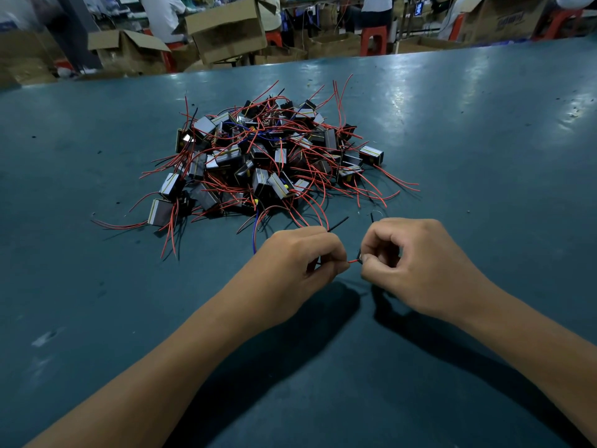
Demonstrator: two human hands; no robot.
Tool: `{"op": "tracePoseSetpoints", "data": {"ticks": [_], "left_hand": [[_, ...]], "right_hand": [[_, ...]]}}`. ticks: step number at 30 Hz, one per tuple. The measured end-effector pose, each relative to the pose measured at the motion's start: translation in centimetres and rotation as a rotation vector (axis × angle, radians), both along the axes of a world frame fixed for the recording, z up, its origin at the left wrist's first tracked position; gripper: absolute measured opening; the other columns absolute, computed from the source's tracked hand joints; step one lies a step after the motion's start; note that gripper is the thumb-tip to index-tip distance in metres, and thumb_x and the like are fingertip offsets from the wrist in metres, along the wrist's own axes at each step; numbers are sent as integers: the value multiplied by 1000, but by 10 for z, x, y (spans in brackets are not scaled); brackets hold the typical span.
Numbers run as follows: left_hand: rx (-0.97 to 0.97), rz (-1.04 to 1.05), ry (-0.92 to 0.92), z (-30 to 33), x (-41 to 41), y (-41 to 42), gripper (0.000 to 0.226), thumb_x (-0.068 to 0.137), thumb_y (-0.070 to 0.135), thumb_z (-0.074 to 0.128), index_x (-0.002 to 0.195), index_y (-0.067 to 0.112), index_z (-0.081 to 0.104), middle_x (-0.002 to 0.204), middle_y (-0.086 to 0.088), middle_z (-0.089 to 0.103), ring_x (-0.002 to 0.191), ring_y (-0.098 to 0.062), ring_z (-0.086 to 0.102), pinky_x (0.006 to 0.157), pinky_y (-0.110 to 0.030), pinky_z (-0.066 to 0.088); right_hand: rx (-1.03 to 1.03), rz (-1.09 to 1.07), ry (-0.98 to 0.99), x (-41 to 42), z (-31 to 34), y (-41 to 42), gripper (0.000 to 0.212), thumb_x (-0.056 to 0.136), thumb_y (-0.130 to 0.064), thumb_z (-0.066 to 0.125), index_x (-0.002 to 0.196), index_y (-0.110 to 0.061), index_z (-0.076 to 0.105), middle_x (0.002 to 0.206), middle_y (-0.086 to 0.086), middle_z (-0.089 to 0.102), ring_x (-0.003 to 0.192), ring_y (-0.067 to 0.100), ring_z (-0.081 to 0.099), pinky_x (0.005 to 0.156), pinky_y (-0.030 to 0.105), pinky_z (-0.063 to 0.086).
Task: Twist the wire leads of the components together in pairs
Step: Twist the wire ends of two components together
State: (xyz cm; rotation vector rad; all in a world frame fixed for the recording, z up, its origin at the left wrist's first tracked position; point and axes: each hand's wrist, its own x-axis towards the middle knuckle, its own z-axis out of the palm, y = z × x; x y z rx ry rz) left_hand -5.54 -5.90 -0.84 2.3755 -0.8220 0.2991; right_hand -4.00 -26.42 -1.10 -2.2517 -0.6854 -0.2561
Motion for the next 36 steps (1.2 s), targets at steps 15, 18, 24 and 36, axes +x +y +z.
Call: {"op": "tracePoseSetpoints", "data": {"ticks": [15,18,24,36], "left_hand": [[-43,34,19,4,7,19,9,92,17,70,85,17,66,78,8,60,70,-15,53,63,-21,41],[-33,9,35,3,6,17,8,93,18,69,86,21,67,79,10,59,70,-15,54,62,-18,40],[-28,3,39,3,5,14,7,92,11,70,89,18,69,80,7,61,73,-13,56,64,-17,39],[1,37,-8,4,0,3,10,93,23,62,91,18,70,80,19,54,75,5,51,67,-18,35]], "right_hand": [[61,-23,-8,10,6,-16,15,79,-9,72,73,-22,67,65,-5,61,62,13,57,59,22,45],[-15,77,-49,5,1,-8,6,82,-19,73,86,-21,69,71,-6,60,66,13,56,61,18,42],[23,124,-7,4,-3,-6,9,87,-26,71,95,-28,69,77,-3,60,72,15,56,63,13,40],[-65,135,-152,-2,1,1,4,84,-16,62,83,-16,66,73,-10,53,64,6,46,61,22,38]]}}
